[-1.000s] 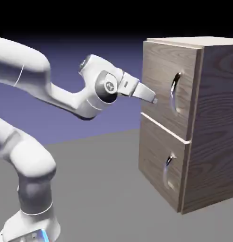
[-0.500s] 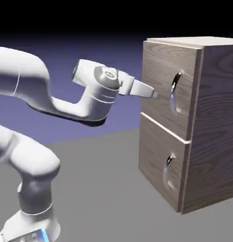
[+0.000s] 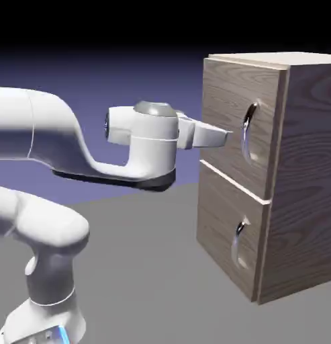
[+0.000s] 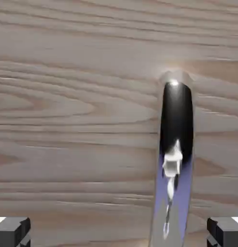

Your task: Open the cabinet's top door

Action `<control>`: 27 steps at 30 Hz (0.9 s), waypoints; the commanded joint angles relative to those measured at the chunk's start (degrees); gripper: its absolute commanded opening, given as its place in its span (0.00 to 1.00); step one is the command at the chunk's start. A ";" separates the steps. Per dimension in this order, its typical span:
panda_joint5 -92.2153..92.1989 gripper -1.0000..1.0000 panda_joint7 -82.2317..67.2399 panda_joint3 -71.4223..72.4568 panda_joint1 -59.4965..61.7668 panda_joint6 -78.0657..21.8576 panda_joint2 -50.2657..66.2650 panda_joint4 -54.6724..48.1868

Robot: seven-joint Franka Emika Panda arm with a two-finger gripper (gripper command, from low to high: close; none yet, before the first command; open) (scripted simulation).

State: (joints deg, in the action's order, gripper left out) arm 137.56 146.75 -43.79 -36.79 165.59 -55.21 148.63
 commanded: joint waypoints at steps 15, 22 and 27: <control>25.02 0.50 18.97 -12.15 -14.38 -3.85 0.54 -7.77; 20.12 0.00 19.31 -5.97 -7.74 -8.26 1.99 -3.24; 10.18 0.00 16.53 4.18 2.25 -13.92 0.22 4.37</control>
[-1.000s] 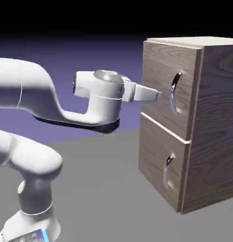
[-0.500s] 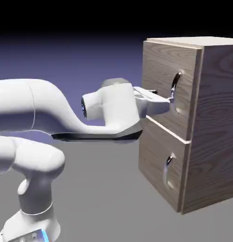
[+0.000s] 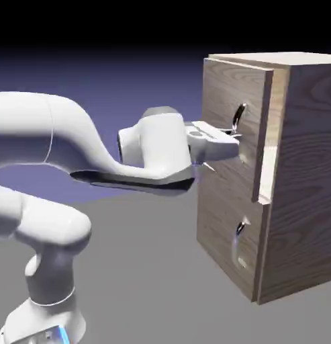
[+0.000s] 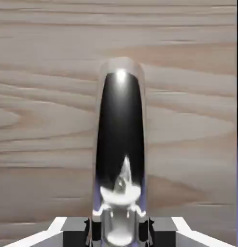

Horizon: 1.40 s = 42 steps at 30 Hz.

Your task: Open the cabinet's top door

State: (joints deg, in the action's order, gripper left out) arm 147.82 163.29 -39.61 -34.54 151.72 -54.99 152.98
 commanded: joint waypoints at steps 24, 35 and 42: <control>-59.34 0.00 -14.21 47.82 9.85 -35.97 -11.93 16.49; -82.89 0.00 -11.08 70.65 11.35 -58.74 0.70 6.00; -93.31 0.00 -6.93 85.14 20.12 -74.88 13.46 -7.44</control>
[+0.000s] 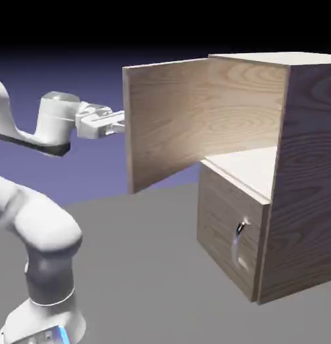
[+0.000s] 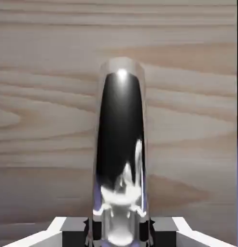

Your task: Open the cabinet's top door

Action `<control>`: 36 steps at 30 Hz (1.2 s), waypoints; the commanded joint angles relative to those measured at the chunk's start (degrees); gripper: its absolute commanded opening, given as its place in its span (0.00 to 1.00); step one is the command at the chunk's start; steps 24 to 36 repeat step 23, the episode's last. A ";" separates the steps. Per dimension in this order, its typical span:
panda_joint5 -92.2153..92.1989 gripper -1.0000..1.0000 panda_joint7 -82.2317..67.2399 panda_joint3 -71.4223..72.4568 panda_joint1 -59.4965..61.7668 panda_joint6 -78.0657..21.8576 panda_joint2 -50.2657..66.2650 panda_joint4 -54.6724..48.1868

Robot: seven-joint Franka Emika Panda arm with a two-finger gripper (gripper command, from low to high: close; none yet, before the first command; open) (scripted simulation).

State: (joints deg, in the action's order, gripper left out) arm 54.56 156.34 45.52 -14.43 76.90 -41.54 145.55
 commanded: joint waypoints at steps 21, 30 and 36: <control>-9.46 0.00 9.67 42.28 40.97 -28.83 20.40 -30.40; -10.11 0.00 9.59 45.95 45.12 -29.80 20.00 -32.24; -10.11 0.00 9.59 45.95 45.12 -29.80 20.00 -32.24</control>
